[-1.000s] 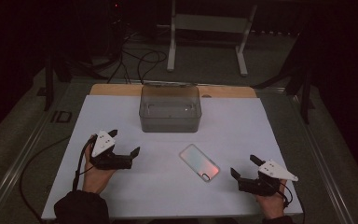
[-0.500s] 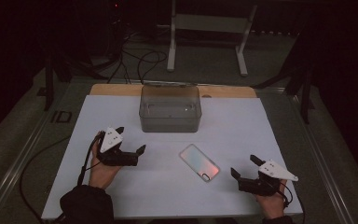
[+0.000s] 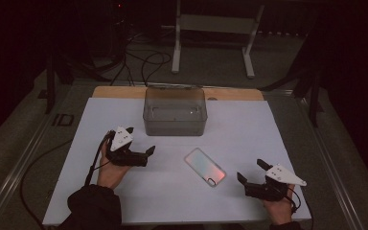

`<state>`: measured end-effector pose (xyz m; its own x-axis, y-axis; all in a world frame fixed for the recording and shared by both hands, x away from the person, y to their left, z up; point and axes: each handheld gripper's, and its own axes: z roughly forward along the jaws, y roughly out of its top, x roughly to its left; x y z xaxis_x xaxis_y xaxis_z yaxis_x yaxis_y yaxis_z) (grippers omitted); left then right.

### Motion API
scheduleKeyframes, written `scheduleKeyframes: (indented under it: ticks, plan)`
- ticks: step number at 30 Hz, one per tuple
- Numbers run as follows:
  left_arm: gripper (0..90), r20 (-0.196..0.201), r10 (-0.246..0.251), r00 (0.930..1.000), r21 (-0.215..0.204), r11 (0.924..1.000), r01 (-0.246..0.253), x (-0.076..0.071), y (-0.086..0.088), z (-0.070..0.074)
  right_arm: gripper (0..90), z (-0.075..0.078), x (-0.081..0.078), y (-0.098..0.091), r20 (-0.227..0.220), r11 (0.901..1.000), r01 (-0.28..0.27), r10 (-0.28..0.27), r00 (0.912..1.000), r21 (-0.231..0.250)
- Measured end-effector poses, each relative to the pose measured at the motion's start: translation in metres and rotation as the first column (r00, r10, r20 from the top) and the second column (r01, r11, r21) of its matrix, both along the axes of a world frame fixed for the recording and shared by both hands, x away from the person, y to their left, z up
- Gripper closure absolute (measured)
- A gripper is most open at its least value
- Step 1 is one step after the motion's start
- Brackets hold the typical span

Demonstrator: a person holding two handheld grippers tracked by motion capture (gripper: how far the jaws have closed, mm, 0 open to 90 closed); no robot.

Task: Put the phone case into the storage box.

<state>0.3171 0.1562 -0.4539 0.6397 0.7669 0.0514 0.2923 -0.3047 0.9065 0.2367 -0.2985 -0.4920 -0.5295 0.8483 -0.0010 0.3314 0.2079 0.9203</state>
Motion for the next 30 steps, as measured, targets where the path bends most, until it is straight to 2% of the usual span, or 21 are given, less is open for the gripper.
scheduleKeyframes:
  ticks: [30]
  plan:
    - [0.6, -0.055, -0.03, 0.998, 0.029, 0.9991, 0.032, 0.023, -0.032, -0.008, 8.6, 0.0, 0.001, -0.001, -0.002, 1.0, 0.0, 0.0, 1.0, -0.004]
